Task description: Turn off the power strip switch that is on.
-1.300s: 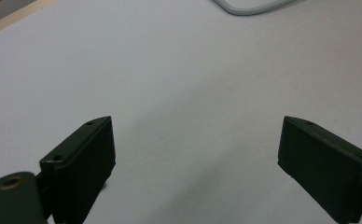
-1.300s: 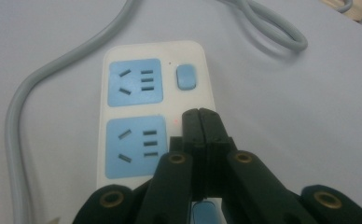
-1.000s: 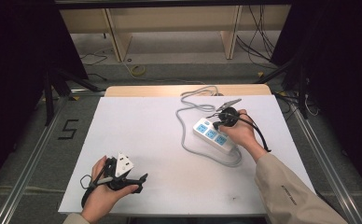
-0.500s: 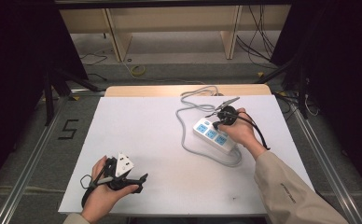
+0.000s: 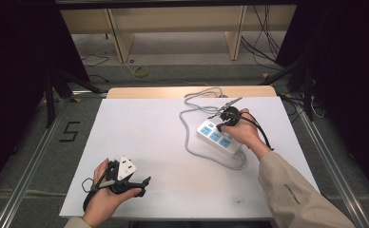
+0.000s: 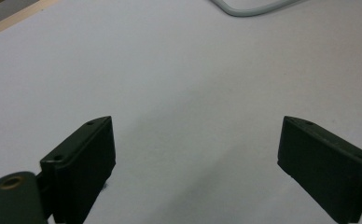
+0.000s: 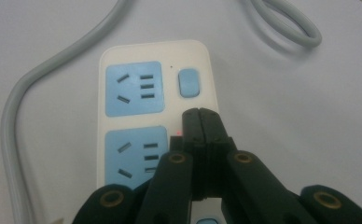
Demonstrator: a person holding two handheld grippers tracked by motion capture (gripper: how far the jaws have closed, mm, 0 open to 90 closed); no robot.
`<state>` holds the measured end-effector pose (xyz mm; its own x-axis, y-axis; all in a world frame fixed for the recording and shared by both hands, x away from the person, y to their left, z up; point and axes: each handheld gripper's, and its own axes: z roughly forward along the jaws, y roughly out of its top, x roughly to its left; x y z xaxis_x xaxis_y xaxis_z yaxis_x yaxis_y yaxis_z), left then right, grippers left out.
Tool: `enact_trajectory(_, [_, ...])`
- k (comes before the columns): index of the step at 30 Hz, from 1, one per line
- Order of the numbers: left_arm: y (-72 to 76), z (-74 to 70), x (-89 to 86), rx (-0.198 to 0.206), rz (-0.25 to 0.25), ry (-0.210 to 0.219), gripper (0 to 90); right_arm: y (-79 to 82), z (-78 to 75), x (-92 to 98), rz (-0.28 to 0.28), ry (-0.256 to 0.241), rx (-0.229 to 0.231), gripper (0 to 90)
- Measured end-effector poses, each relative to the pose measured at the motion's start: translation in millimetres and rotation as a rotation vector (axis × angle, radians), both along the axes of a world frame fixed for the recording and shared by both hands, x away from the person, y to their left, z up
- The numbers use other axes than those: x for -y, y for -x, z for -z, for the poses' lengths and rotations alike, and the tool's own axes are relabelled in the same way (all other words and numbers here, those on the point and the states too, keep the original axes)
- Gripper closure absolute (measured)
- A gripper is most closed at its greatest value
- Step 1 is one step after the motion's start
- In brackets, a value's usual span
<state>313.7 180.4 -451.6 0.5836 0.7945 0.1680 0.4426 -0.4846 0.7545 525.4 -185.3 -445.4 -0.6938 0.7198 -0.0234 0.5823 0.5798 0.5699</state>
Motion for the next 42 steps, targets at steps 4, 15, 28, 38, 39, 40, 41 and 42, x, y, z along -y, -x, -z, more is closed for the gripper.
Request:
enact_trajectory(4, [0.1,-0.1,-0.1,0.0,0.001,-0.003,10.8,-1.2,-0.8,-0.6,0.001,0.003,-0.016,90.0])
enact_trajectory(15, [0.2,-0.1,0.0,0.001,0.003,-0.001,11.3,-5.8,-1.9,-6.7,-0.006,0.033,-0.035,90.0])
enact_trajectory(28, [0.0,0.3,0.1,0.0,0.0,0.002,11.3,-5.3,-4.3,-6.4,-0.023,0.054,-0.038,90.0])
enact_trajectory(38, [0.2,0.4,-0.1,0.004,0.0,0.003,11.3,-6.2,-4.4,-7.8,-0.016,0.06,-0.042,90.0])
enact_trajectory(39, [0.2,0.4,0.0,0.004,0.0,0.004,11.3,-6.5,-4.5,-7.8,-0.016,0.06,-0.045,90.0])
enact_trajectory(40, [0.2,0.2,-0.2,0.002,0.002,0.0,11.3,-6.8,-4.6,-7.8,-0.017,0.061,-0.046,90.0])
enact_trajectory(41, [0.2,0.3,-0.2,0.002,0.002,0.0,11.3,-7.1,-4.5,-7.9,-0.017,0.063,-0.044,90.0])
enact_trajectory(42, [0.3,0.4,-0.1,0.001,0.001,0.002,11.3,-7.3,-4.5,-8.0,-0.022,0.064,-0.043,90.0])
